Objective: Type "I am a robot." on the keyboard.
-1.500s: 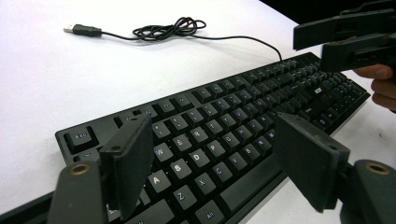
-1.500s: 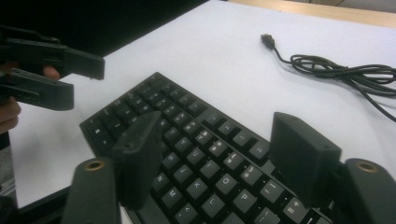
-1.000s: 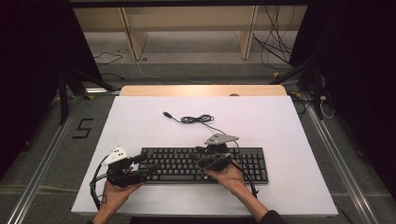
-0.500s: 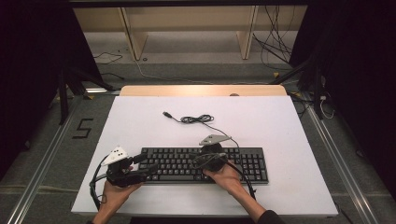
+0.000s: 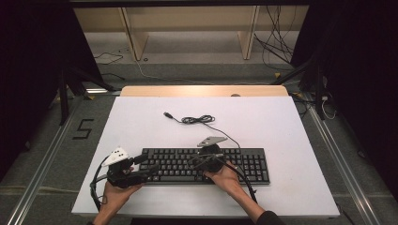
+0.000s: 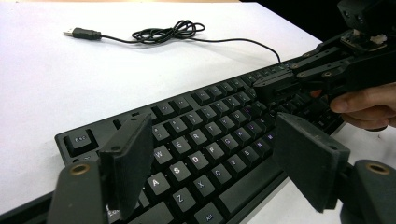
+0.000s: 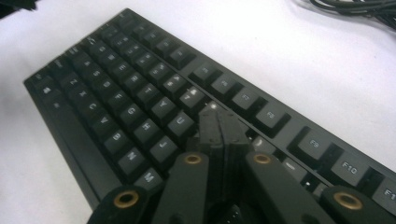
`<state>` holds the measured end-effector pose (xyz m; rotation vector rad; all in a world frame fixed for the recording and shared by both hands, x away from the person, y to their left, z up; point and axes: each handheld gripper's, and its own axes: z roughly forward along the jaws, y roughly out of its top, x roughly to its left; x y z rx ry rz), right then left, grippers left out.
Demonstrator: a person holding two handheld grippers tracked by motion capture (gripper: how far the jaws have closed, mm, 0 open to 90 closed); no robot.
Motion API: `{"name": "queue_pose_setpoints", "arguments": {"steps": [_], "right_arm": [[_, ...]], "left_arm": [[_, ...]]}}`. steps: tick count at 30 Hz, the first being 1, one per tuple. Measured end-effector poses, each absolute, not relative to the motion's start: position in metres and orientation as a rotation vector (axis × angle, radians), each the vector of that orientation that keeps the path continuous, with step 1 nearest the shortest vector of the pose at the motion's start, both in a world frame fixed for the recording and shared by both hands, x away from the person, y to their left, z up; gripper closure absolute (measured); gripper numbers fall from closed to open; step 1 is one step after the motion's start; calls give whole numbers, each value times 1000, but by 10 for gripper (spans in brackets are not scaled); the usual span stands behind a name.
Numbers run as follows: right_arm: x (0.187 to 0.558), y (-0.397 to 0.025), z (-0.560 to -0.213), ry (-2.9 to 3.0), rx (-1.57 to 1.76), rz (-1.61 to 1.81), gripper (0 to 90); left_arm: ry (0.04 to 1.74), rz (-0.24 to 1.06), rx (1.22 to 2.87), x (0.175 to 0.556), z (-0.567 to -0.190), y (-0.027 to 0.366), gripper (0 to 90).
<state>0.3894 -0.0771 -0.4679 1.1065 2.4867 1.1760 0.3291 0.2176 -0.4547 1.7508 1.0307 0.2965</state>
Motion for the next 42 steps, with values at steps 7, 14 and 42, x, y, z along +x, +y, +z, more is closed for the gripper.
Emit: {"name": "queue_pose_setpoints", "arguments": {"steps": [7,14,42], "right_arm": [[392,-77,-474,2491,1116,1116,900],[389,-75,-476,2480,1093,1073,900],[370,-120,-443,2321,1138,1402,420]], "left_arm": [[1029,297,1754,329,-455,218,286],[1034,296,1750,329,-455,218,286],[1035,296,1759,331,-455,215,288]]}}
